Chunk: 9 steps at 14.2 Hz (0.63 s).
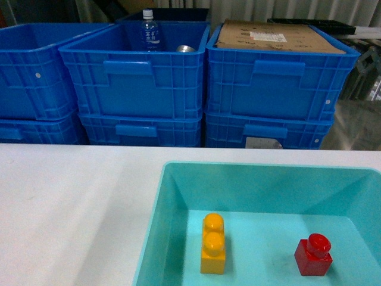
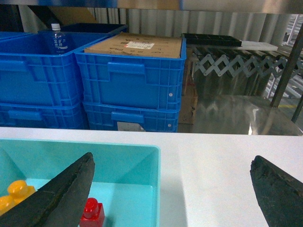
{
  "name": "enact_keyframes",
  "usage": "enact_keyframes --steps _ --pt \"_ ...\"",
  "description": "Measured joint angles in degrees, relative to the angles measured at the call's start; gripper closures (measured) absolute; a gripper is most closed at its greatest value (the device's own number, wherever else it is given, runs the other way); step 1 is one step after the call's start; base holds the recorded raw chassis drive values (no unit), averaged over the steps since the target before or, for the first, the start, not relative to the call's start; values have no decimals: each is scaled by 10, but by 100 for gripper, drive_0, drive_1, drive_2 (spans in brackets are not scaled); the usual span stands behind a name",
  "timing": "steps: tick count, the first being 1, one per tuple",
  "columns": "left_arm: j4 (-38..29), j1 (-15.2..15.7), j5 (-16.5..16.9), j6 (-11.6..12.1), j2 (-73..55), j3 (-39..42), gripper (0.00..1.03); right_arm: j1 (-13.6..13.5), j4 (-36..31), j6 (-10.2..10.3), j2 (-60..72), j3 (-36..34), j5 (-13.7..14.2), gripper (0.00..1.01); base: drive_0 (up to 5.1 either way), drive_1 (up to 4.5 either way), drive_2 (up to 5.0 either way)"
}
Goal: Pick red block from blue box to shelf
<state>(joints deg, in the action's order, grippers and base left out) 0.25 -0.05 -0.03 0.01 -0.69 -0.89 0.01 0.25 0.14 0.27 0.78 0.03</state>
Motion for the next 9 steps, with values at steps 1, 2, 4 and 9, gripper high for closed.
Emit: enact_keyframes --steps 1,2,4,9 --pt "0 0 0 0 0 0 5 0 0 0 0 0 0 3 0 0 0" --pt "0 0 0 0 0 0 5 0 0 0 0 0 0 3 0 0 0" --pt "0 0 0 0 0 0 5 0 0 0 0 0 0 3 0 0 0" --pt "0 0 0 0 0 0 5 0 0 0 0 0 0 3 0 0 0"
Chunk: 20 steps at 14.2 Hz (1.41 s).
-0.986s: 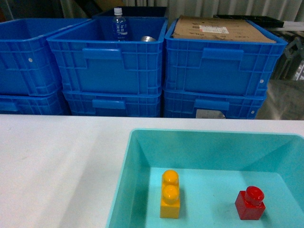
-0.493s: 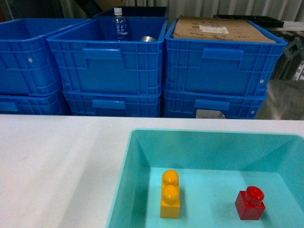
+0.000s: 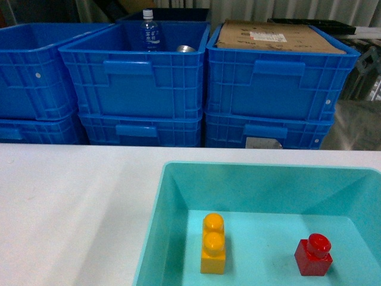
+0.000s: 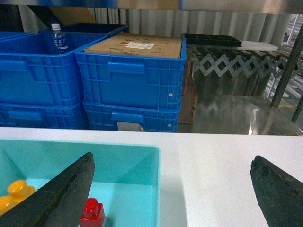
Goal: Pick red block from blue box to shelf
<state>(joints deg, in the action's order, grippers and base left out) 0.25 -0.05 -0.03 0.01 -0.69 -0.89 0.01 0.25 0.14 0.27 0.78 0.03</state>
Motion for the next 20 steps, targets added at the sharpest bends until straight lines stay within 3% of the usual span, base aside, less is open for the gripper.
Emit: enact_keyframes --steps 8,10,13,15,18,20 --pt "0 0 0 0 0 0 5 1 -4 1 3 0 -3 3 0 0 0" --pt "0 0 0 0 0 0 5 20 -78 18 98 1 -22 3 0 0 0" --pt "0 0 0 0 0 0 5 22 -223 24 267 40 -32 3 0 0 0" --pt "0 0 0 0 0 0 5 2 -270 33 373 94 -36 3 0 0 0" --pt "0 0 0 0 0 0 5 -57 -225 64 482 168 -43 3 0 0 0" --pt "0 0 0 0 0 0 5 -103 -218 88 522 181 -33 3 0 0 0"
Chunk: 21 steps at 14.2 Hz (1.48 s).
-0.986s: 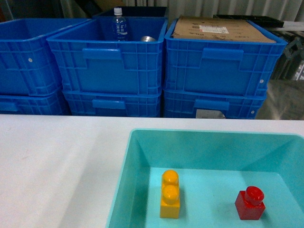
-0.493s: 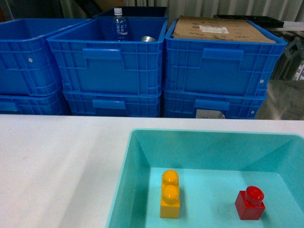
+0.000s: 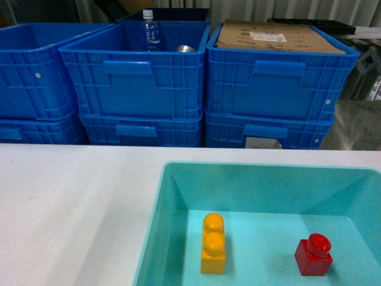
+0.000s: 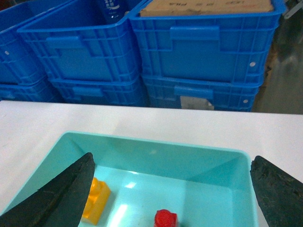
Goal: Pick red block from blue box to shelf
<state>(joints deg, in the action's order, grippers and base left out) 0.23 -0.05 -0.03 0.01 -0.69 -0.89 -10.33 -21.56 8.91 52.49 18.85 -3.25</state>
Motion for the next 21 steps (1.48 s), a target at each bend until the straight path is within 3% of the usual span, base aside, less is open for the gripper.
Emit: enact_keyframes --steps 2,5,7,10,12,15,18,20,21 --pt "0 0 0 0 0 0 5 -15 -27 22 68 0 -2 3 0 0 0" --pt "0 0 0 0 0 0 5 -33 -97 26 175 1 9 3 0 0 0" --pt "0 0 0 0 0 0 5 -52 -146 13 236 12 31 3 0 0 0" --pt "0 0 0 0 0 0 5 -76 -224 -24 349 31 69 3 0 0 0" --pt "0 0 0 0 0 0 5 -75 -265 -35 429 52 83 3 0 0 0" --pt "0 0 0 0 0 0 5 -49 -284 -38 512 90 91 3 0 0 0" --pt "0 0 0 0 0 0 5 -27 -273 -26 552 132 87 3 0 0 0" --pt "0 0 0 0 0 0 5 -41 -254 7 545 138 72 3 0 0 0" --pt "0 0 0 0 0 0 5 -55 -246 13 527 128 70 3 0 0 0"
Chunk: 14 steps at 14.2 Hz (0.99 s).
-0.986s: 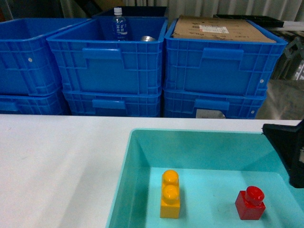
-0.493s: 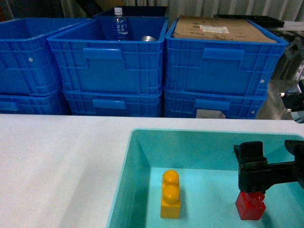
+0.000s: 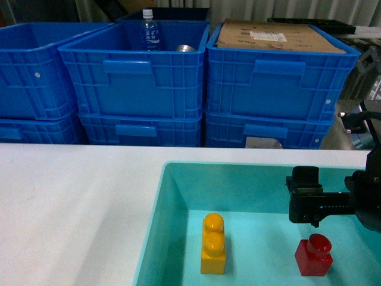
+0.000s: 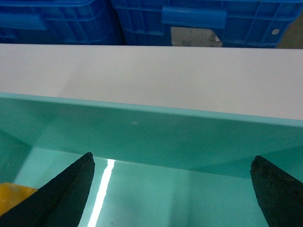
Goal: Pick red block from blue box to shelf
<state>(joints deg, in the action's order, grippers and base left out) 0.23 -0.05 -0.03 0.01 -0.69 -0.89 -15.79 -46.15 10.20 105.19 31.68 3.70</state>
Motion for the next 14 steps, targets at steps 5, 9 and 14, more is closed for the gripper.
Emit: enact_keyframes --steps 5,9,14 --pt "0 0 0 0 0 0 5 -8 -37 30 39 -38 -2 3 0 0 0" --pt "0 0 0 0 0 0 5 9 -73 40 92 -32 -8 3 0 0 0" --pt "0 0 0 0 0 0 5 1 -72 42 102 -26 4 3 0 0 0"
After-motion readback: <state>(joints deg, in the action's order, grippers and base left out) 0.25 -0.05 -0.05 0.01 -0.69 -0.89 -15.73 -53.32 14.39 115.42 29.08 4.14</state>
